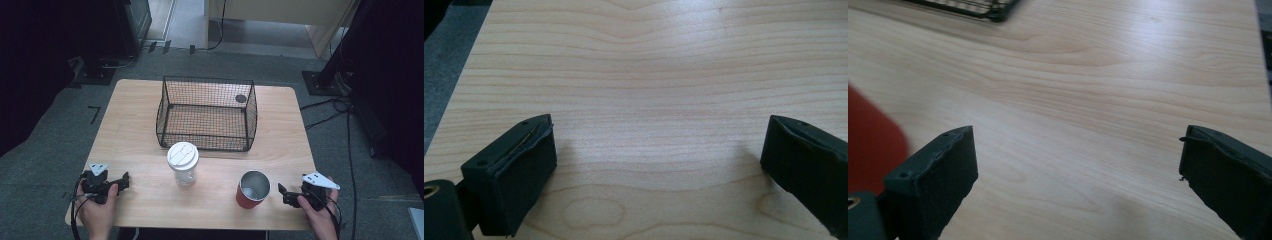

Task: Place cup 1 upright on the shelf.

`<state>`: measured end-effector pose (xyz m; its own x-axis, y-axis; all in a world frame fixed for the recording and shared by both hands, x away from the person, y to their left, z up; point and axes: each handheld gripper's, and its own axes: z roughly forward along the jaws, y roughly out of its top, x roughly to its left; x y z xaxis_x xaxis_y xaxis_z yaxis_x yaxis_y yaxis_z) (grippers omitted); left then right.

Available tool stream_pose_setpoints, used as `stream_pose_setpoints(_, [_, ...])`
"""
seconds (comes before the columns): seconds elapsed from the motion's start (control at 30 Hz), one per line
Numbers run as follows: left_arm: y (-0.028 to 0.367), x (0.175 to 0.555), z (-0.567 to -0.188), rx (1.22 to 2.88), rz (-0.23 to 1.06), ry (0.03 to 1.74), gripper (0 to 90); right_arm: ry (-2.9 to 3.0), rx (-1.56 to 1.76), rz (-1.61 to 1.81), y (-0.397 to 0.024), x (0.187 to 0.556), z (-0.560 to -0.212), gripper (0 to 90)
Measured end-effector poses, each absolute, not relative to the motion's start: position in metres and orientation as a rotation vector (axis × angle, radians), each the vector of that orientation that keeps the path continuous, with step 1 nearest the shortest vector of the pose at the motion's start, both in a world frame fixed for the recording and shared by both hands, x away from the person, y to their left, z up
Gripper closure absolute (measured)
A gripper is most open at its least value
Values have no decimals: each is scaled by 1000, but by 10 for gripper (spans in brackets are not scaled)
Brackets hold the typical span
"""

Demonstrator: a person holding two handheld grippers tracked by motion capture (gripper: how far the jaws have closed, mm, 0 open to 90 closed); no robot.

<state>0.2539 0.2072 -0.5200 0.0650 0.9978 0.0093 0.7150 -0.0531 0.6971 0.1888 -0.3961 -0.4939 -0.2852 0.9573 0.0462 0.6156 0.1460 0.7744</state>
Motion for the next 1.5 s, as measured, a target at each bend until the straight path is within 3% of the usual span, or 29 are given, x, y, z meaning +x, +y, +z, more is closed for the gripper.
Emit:
stream_pose_setpoints(0.63, [207, 254, -520, 1824, 701, 1702, 19, 2291, 1118, 1166, -356, 166, -494, 38])
stream_pose_setpoints(1.5, [207, 254, -520, 1824, 701, 1702, 19, 2293, 1024, 1327, -325, 168, -487, 47])
